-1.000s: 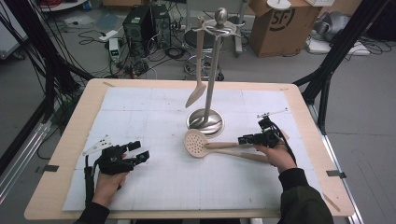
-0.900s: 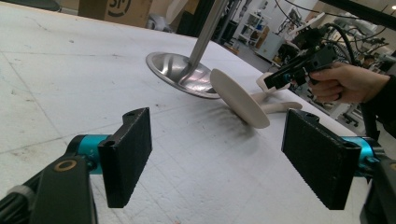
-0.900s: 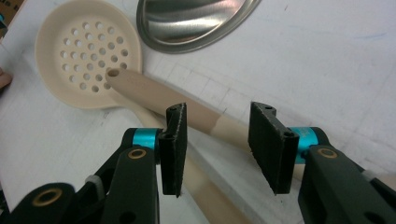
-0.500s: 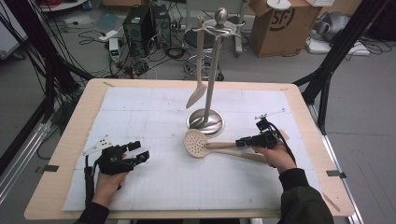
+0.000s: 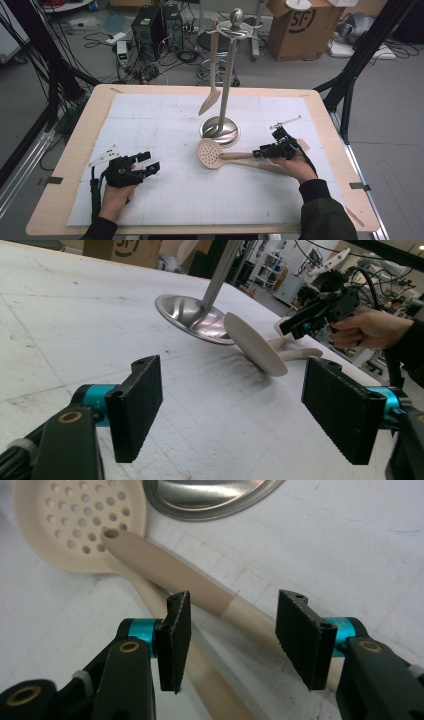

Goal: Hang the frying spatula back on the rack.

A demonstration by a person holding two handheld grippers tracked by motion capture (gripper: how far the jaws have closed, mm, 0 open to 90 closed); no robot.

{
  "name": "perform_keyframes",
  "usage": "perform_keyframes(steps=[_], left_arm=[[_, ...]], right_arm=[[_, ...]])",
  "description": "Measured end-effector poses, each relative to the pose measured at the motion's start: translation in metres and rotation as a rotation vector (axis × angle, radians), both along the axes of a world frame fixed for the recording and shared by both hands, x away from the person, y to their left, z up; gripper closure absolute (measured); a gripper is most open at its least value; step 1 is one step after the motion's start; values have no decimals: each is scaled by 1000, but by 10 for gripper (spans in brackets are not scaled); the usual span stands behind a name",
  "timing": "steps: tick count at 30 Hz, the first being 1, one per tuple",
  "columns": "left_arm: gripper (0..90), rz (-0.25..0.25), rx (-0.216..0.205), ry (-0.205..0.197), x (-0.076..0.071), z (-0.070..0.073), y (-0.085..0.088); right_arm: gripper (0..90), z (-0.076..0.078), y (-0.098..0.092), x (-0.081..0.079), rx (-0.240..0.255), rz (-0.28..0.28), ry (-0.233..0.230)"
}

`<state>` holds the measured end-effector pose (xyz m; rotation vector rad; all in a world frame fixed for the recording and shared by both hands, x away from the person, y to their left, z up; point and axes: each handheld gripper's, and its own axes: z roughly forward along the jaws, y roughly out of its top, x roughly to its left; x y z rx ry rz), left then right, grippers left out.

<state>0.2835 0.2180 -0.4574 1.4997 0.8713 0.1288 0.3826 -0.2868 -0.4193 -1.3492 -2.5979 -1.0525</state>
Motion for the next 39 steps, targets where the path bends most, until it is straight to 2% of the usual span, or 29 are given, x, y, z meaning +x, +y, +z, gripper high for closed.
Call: perform_keyframes(steps=[5,8,11,14,18,20,26,32,36,37,39], left_arm=[[249,-1,-2,2,-1,0,1],[249,-5,0,1,-1,0,1],[249,-6,-1,1,-1,0,1],[249,-3,-7,1,-2,0,1],[249,-3,-8,2,-3,0,1],[249,-2,-7,2,-3,0,1],[249,-3,-2,2,-3,0,1],[249,-2,-2,2,-3,0,1],[249,-1,-8,4,-3,0,1],[249,-2,-8,3,-3,0,1],[249,-1,-8,2,-3,0,2]], right_arm=[[456,-3,5,1,-87,50,-41],[446,-4,9,-1,-136,100,-87],[446,-4,15,-4,-209,150,-131],[473,-7,21,-5,-266,185,-169],[478,-9,25,-4,-300,205,-193],[509,-11,27,-5,-315,228,-198],[504,-13,26,0,-284,221,-168],[508,-10,30,4,-314,228,-137],[524,-9,30,9,-286,138,-90],[532,-9,29,13,-261,81,-66],[543,-9,28,15,-250,61,-57]])
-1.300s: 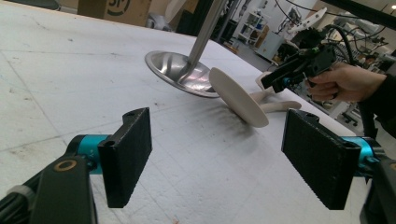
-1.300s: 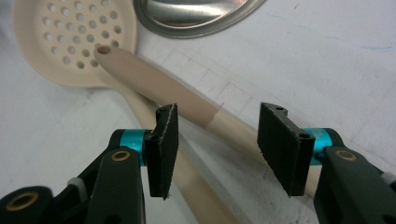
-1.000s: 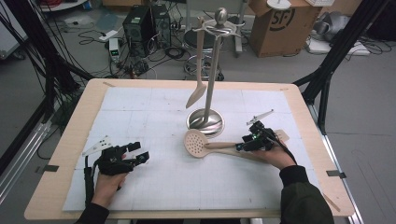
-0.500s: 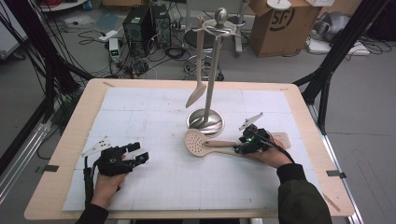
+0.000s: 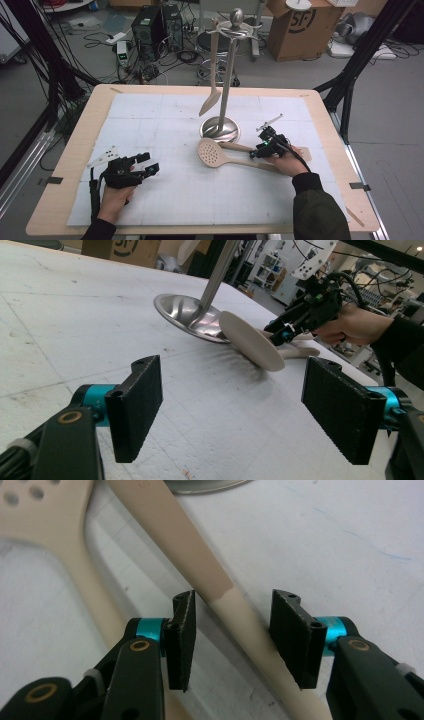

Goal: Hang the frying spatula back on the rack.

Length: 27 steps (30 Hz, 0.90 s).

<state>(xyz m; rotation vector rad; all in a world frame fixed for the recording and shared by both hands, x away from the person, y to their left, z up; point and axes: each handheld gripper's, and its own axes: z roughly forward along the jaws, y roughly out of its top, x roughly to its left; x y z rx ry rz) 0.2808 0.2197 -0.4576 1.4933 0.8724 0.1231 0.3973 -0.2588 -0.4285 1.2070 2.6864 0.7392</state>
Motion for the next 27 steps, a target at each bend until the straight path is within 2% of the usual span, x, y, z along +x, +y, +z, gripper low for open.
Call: perform_keyframes(steps=[2,8,10,15,17,19,24,27], left_arm=[[249,0,0,1,0,0,0],[249,-2,1,0,0,0,0],[249,-2,4,0,0,0,0],[249,0,4,0,0,0,0],[249,-1,3,1,0,0,0],[249,1,1,2,0,0,0],[249,1,-3,1,0,0,0],[249,1,-3,1,0,0,0]], right_arm=[[544,0,-1,1,6,-3,3],[516,0,8,-7,-95,101,-72],[515,0,11,-7,-111,116,-81],[518,1,12,-1,-114,109,-38],[549,2,14,0,-115,91,-17],[598,2,13,1,-100,94,-12],[639,4,12,1,-101,104,-21],[705,6,11,-1,-93,121,-18]])
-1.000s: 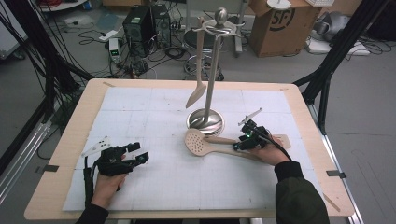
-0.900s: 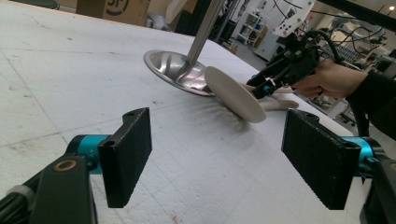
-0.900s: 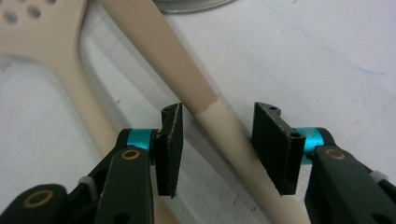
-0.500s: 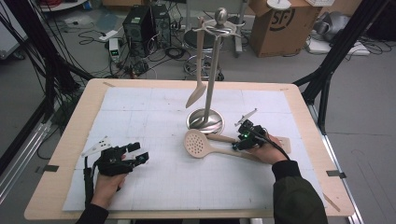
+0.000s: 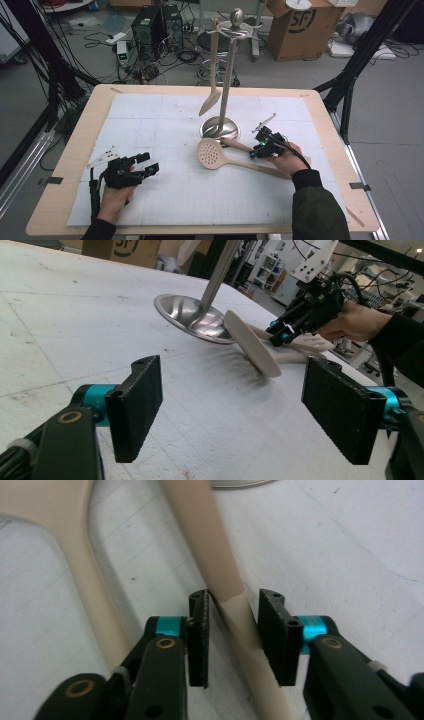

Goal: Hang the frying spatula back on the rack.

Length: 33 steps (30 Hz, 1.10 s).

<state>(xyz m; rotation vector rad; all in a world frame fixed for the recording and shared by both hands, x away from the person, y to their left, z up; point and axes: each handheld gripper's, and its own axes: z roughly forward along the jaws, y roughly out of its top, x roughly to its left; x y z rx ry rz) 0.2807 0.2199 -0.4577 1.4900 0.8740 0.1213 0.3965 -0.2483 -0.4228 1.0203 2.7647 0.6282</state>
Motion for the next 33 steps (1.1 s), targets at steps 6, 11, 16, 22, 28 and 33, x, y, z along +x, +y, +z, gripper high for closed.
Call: perform_keyframes(steps=[6,11,16,22,28,33], left_arm=[[249,0,-1,-1,0,0,0],[249,-1,-2,0,0,0,0],[249,-1,-2,0,0,0,1],[249,0,-1,-1,-1,0,0],[249,2,-2,1,-1,0,1],[249,0,-1,0,-1,0,1]], right_arm=[[742,0,-2,-1,-19,-10,-25],[711,-3,0,2,-14,-23,-20],[749,-4,-3,6,26,-52,1],[759,-3,-7,3,51,-102,-21],[760,6,-15,1,113,-133,-64],[760,17,-21,-3,177,-162,-106]])
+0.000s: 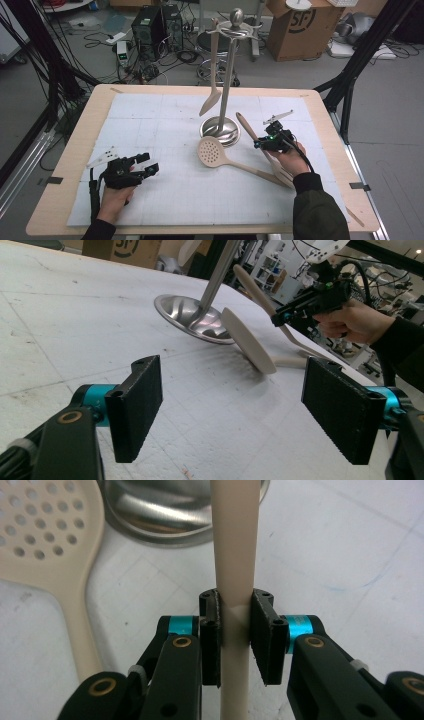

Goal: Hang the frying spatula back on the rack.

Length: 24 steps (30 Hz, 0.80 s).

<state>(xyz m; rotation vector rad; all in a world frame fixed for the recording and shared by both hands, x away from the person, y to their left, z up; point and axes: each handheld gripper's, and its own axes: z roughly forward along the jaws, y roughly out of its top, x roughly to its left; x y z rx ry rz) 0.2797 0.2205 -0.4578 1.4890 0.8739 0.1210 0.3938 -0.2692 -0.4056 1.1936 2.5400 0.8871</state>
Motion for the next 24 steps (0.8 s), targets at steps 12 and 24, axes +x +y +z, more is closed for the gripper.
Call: perform_keyframes(steps=[12,24], left_arm=[[250,1,1,0,0,0,0],[250,3,2,0,0,0,-1]], right_arm=[[765,16,-3,-11,51,-55,-163],[765,40,-14,-22,144,-105,-345]])
